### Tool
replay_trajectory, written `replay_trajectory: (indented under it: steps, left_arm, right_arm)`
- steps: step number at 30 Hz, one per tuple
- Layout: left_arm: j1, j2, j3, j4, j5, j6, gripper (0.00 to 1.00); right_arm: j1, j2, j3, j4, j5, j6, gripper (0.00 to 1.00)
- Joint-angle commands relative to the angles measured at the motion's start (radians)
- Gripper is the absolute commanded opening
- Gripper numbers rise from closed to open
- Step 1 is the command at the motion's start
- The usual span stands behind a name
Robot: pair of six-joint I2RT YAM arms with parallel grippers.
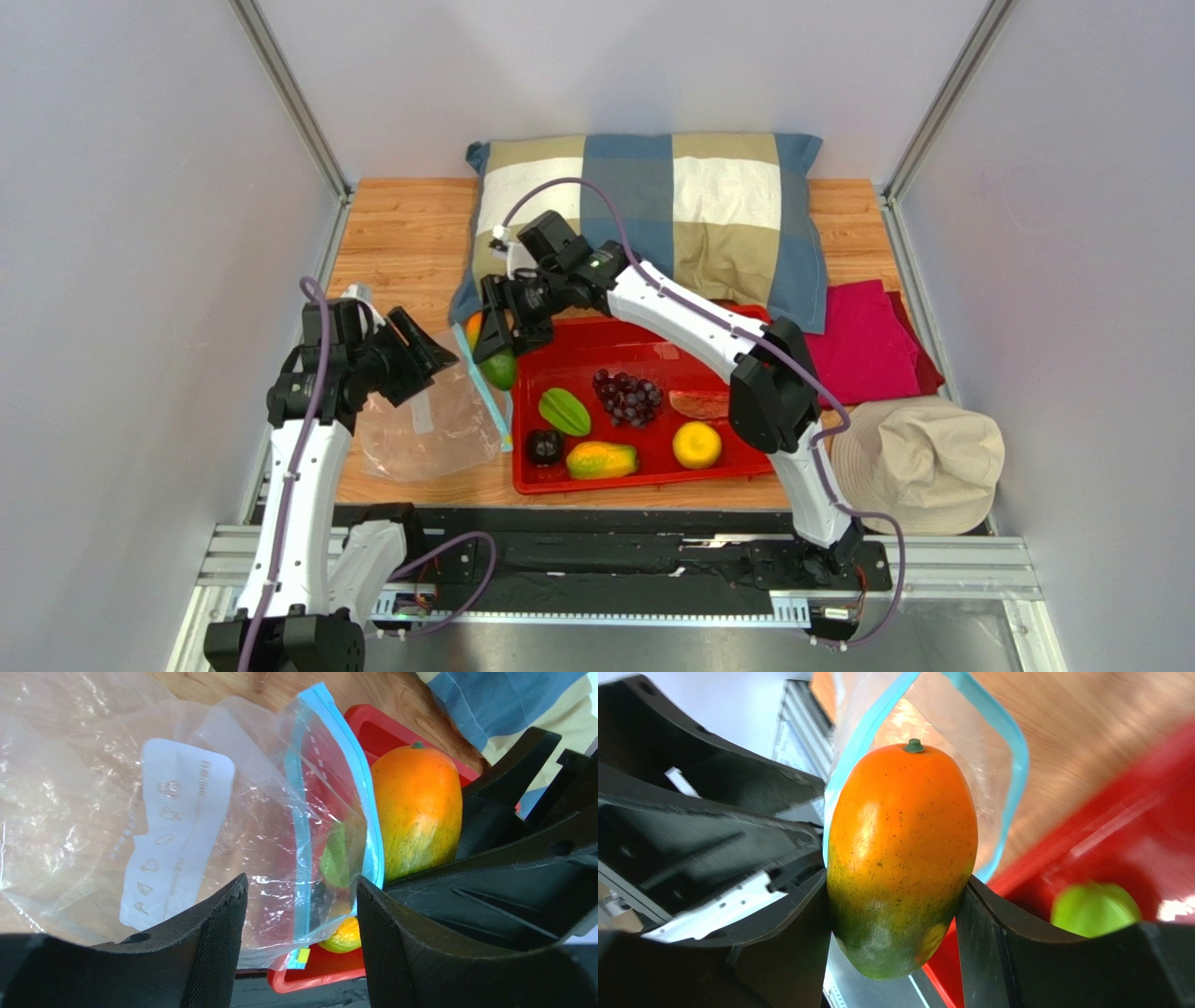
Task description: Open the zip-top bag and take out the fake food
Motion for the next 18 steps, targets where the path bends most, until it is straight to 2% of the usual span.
replay_trajectory:
  steps: [1,7,11,13,18]
  left_arm:
    - [0.002,0.061,-0.026,0.085,0.027,-0.034,0.63]
    - [0.005,0.262,-0.099,0.194,-0.126,-0.002,0.63]
    - [0.017,0.373,0.026,0.145,-0.257,0.07,0.62]
    - [0.014,0.373,0.086,0.086,-0.312,0.085,0.6]
    - [-0.07,0.258,0.209,-0.002,-0.349,0.039,0.59]
  right_arm:
    - [-0.045,-0.119,-0.02,-0.075,0.062,-0.071,0.0]
    - [-0.105,-0.249,-0.05,-0.293,0.22,-0.257,0.01]
    - [-0.108,-0.326,-0.193,-0.322,0.256,-0.297,0.06]
    - [-0.108,-0.339,-0.29,-0.296,0.236,-0.283,0.08]
    - [-0.105,-0.276,-0.343,-0.212,0.217,-0.305,0.12]
